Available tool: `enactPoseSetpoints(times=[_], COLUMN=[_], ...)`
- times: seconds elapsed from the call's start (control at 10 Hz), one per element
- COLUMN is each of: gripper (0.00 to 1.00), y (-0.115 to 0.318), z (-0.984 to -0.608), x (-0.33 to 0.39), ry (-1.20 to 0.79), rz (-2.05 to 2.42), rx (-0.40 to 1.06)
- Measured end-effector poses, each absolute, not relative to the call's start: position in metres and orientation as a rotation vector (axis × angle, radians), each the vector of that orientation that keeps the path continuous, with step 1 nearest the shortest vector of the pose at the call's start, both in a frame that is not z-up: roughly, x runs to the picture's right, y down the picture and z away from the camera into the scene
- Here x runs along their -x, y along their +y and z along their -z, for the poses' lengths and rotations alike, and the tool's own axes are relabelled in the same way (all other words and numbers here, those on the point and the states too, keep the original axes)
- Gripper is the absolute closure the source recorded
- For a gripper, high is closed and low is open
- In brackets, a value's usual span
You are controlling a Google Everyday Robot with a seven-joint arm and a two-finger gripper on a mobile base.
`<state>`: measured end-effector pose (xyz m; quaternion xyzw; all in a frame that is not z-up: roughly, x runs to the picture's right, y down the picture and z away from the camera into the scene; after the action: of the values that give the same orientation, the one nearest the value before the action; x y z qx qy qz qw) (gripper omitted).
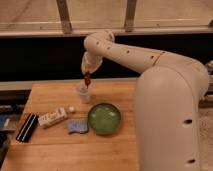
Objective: Place the pepper in the ceramic cup
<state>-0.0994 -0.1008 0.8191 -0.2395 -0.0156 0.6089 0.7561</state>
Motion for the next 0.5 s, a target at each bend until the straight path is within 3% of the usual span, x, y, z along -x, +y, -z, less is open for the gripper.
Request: enactPoseSetpoints(times=[0.5], gripper=[1.00], y=[-0.094], z=[-0.856], x=[0.112], ry=[-0.034], rz=[-1.299], rx=[0.607])
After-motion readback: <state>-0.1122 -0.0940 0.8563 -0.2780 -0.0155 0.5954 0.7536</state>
